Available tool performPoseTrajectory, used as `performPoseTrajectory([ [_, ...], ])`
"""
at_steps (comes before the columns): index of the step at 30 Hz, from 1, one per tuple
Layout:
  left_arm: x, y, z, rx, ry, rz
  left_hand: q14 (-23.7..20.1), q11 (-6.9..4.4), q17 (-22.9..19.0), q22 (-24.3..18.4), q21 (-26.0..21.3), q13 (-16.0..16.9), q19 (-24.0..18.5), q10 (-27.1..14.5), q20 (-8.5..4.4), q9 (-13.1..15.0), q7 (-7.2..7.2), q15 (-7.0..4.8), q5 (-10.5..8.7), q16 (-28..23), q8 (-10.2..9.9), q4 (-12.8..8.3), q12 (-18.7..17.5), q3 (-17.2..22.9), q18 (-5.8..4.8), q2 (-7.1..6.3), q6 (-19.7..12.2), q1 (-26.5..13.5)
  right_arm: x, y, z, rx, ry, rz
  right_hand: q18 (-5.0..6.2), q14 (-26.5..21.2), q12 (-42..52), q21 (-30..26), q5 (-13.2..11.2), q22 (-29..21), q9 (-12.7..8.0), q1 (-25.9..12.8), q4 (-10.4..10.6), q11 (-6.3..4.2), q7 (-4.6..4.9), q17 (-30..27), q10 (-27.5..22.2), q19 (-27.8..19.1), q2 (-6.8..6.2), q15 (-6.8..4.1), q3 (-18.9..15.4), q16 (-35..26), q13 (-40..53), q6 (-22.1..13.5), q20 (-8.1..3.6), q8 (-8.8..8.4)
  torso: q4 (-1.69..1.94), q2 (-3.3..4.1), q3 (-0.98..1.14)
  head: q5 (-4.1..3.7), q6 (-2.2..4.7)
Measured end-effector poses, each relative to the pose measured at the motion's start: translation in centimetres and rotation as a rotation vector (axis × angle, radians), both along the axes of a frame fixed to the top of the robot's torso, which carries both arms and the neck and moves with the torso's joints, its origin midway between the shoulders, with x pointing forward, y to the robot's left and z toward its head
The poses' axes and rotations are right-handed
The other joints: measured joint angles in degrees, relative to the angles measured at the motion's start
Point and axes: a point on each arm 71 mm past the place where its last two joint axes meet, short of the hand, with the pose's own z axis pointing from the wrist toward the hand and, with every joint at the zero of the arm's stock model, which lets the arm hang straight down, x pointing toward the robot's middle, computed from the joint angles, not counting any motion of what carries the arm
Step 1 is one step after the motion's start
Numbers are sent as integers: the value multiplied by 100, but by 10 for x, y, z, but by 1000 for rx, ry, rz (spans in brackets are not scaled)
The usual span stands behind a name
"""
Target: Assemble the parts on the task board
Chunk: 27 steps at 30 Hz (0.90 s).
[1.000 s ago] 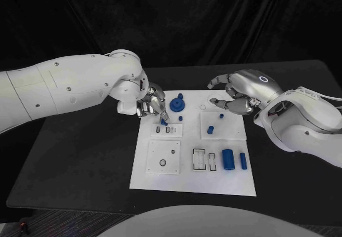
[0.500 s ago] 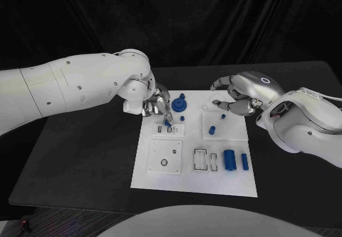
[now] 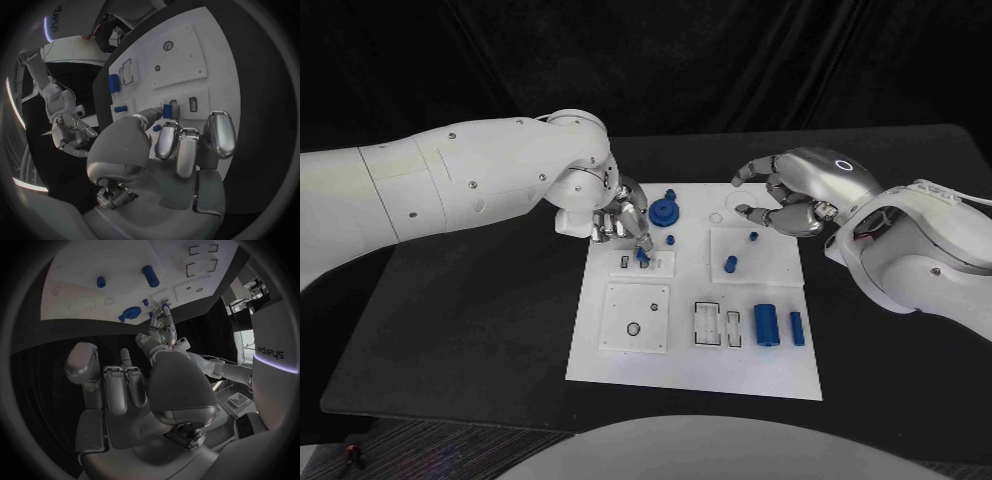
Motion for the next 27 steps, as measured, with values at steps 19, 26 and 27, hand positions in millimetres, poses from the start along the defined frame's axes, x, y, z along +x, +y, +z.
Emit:
performPoseTrajectory([
  [19,-1,8,-10,-7,13,23,0,20,0,0,-22,0,0,-22,0,0,10,0,-33,0,-23,-8,-22,40,0,29,10,30,1,-1,-3,-2,27,-6,0,0,0,0,0,-1,-10,0,0,0,0,-1,0,0,0,0,0,0,4,0,0,0,-1,-1,1,31,0],
  [26,-2,9,-11,-10,6,19,0,21,0,-1,-22,0,0,-21,0,0,11,0,-34,0,-24,-9,-22,40,0,30,11,31,1,-1,-4,-5,35,-8,0,0,0,0,0,-1,-9,0,0,0,0,-1,0,0,0,0,0,1,3,0,0,0,0,-1,1,48,0],
  [27,-2,9,-11,-10,5,18,0,20,0,0,-22,0,0,-21,0,0,11,0,-35,0,-24,-9,-22,40,-1,33,11,35,1,-1,-4,-5,36,-8,0,0,0,0,0,-1,-9,0,0,0,0,-1,0,0,0,0,0,1,3,0,0,0,0,-1,1,51,0],
])
